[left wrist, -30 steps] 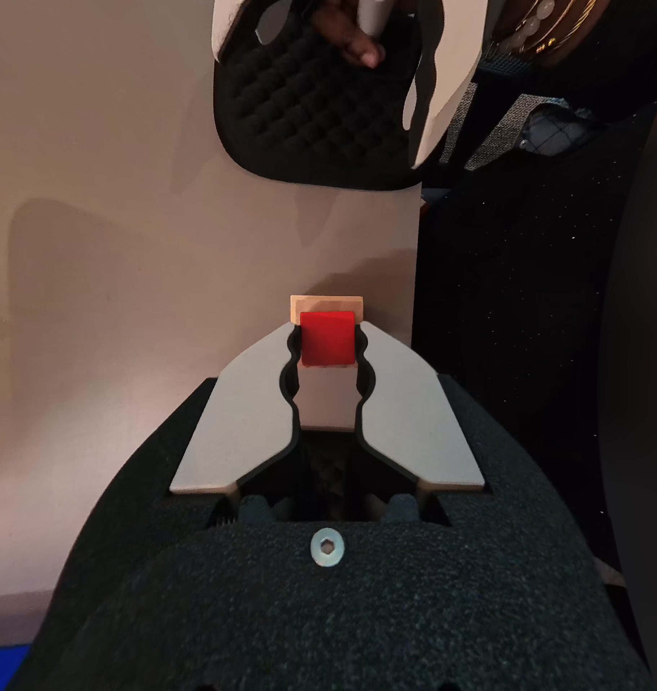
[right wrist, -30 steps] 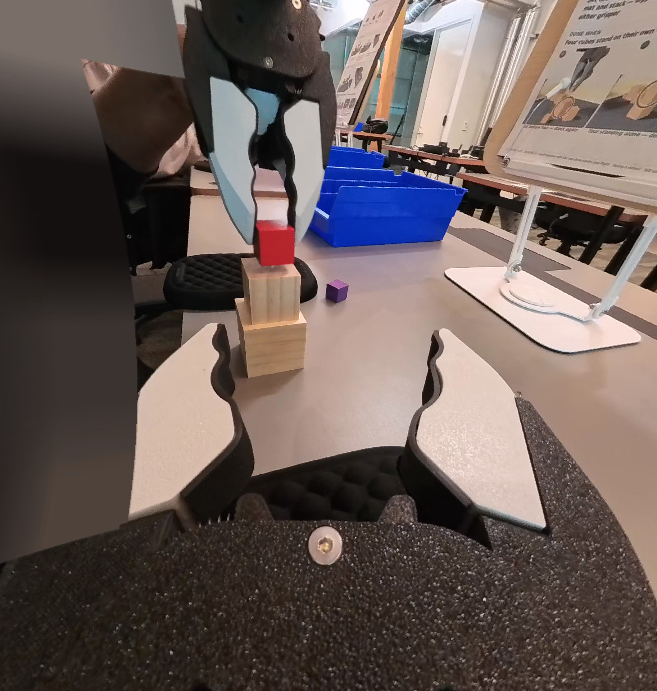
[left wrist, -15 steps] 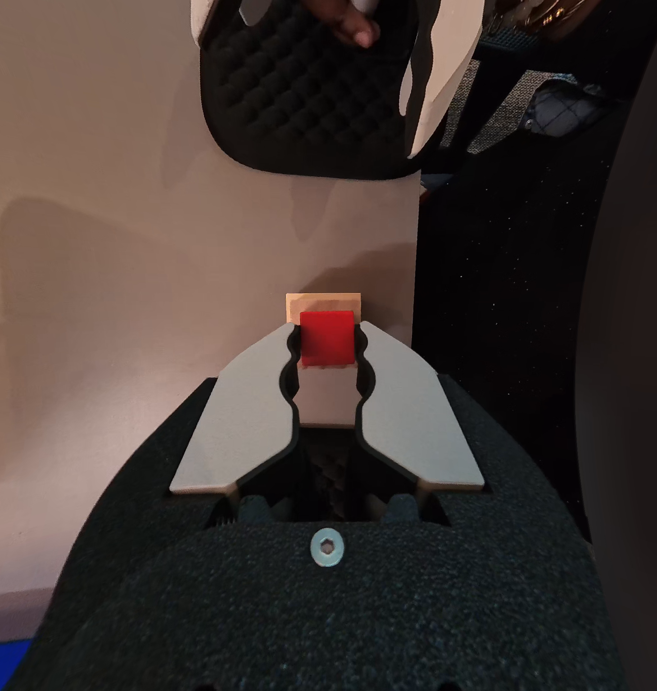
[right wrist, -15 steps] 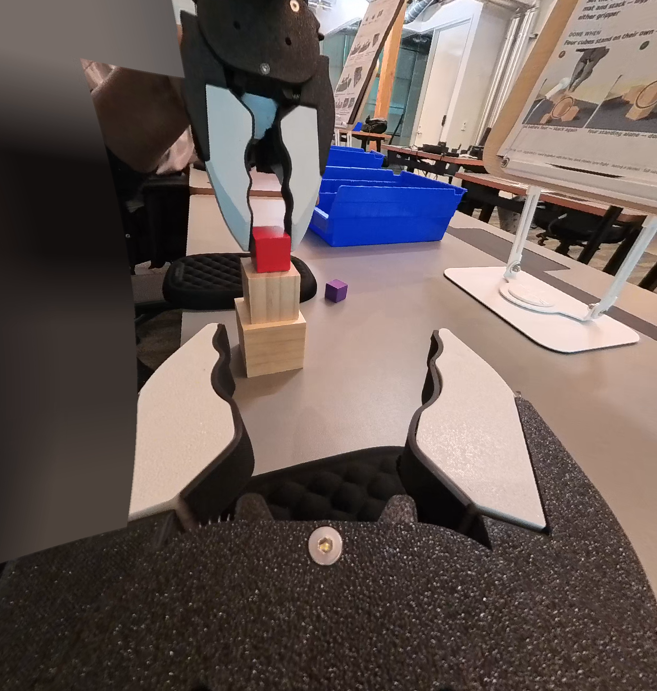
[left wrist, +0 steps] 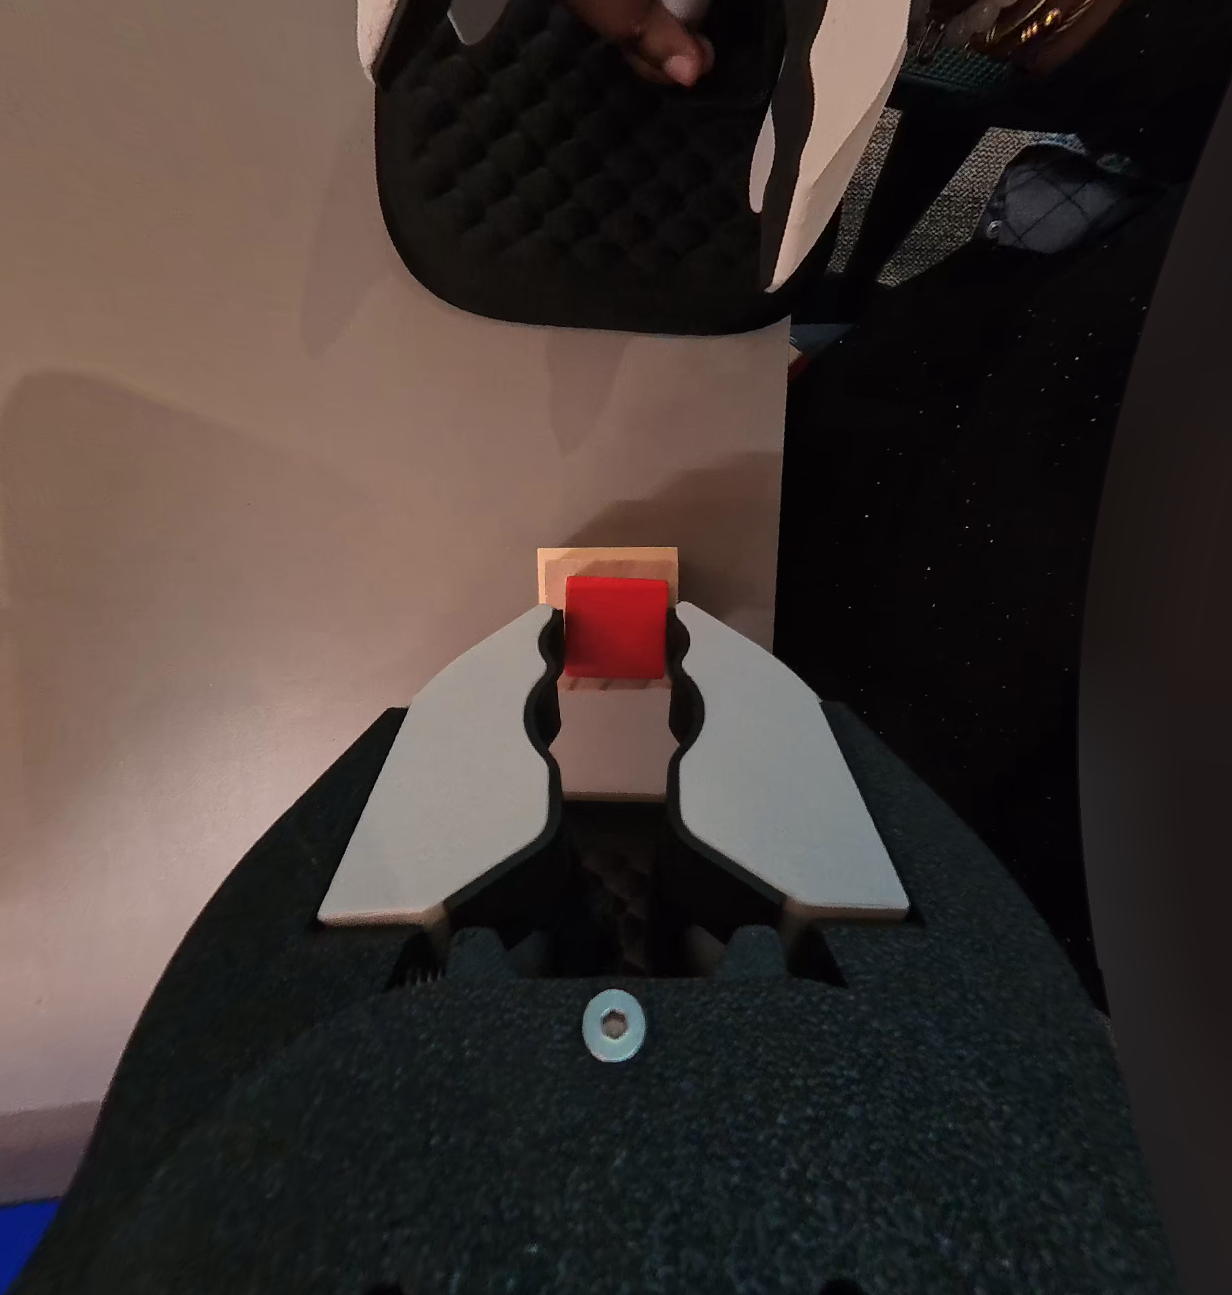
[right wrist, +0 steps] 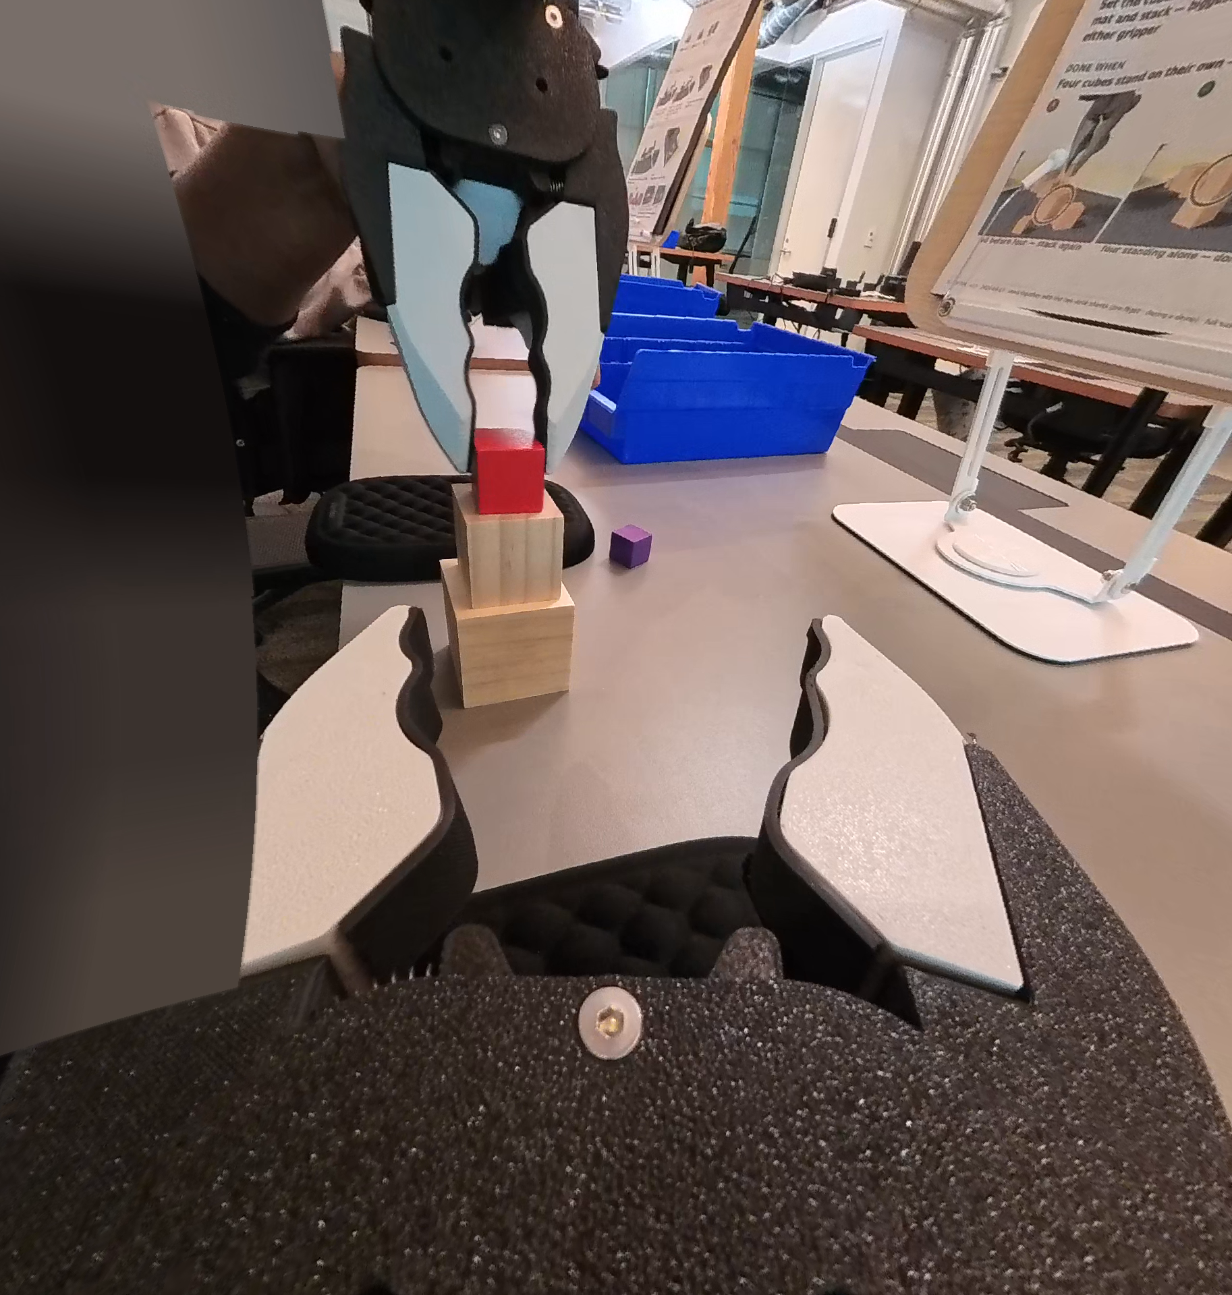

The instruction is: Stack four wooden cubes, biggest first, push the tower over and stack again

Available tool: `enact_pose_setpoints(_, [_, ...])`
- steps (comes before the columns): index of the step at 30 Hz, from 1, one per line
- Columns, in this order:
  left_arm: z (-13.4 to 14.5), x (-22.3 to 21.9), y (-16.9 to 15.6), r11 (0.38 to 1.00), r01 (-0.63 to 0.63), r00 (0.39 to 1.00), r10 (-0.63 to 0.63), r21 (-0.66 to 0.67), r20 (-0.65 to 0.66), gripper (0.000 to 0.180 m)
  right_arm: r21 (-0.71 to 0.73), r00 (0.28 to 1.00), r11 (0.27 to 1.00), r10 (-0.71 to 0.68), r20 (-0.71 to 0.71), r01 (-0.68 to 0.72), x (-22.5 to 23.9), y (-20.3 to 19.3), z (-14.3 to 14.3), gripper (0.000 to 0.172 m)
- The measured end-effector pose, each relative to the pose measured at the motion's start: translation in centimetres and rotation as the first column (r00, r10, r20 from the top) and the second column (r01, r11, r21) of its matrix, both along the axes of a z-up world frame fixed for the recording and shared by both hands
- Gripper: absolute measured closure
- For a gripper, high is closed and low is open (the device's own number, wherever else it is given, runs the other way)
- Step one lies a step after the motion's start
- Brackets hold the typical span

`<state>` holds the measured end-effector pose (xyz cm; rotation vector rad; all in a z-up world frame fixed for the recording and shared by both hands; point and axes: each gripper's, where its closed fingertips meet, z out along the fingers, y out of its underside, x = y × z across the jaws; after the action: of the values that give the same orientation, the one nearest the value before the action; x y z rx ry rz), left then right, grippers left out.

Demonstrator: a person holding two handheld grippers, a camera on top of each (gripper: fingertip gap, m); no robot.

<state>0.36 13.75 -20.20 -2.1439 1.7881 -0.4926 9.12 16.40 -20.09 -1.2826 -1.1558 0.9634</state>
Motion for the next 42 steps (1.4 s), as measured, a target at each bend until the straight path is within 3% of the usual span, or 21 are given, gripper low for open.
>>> enact_pose_setpoints(16, [0.0, -0.1, -0.1, 1.000, -0.011, 1.000, 0.011, 0.000, 0.006, 0.152, 0.000, 1.000, 1.000, -0.002, -0.002, 0.002, 0.0, 0.0, 0.0, 0.073])
enact_pose_setpoints(23, [1.3, -0.5, 0.7, 0.998, -0.046, 0.998, 0.045, 0.032, 0.050, 0.122, 0.002, 1.000, 1.000, -0.002, -0.002, 0.002, 0.0, 0.0, 0.0, 0.073])
enact_pose_setpoints(26, [3.6, -2.4, 2.8, 0.984, -0.136, 0.985, 0.123, 0.111, 0.119, 0.125, 0.001, 1.000, 1.000, -0.003, -0.006, 0.003, 0.1, 0.0, 0.1, 0.073])
enact_pose_setpoints(28, [3.9, -5.8, 5.2, 0.955, -0.230, 0.972, 0.217, 0.188, 0.090, 0.124, 0.000, 1.000, 1.000, -0.002, -0.005, 0.002, 0.1, 0.0, 0.0, 0.073])
enact_pose_setpoints(31, [1.3, -11.1, 8.1, 0.915, -0.334, 0.938, 0.347, 0.227, -0.016, 0.120, 0.003, 1.000, 1.000, -0.003, 0.002, 0.003, 0.0, 0.0, 0.0, 0.073])
enact_pose_setpoints(33, [-1.3, -12.4, 8.6, 0.910, -0.391, 0.917, 0.397, 0.136, -0.022, 0.120, 0.004, 1.000, 1.000, -0.003, 0.007, 0.003, 0.0, 0.0, -0.1, 0.073])
enact_pose_setpoints(36, [-4.7, -12.9, 8.7, 0.900, -0.435, 0.900, 0.436, 0.024, -0.014, 0.124, 0.001, 1.000, 1.000, -0.005, 0.009, 0.005, -0.1, 0.0, -0.1, 0.073])
enact_pose_setpoints(42, [-8.2, -12.1, 8.6, 0.907, -0.421, 0.907, 0.421, -0.022, 0.002, 0.130, -0.007, 1.000, 1.000, -0.005, -0.004, 0.005, 0.1, 0.1, 0.0, 0.074])
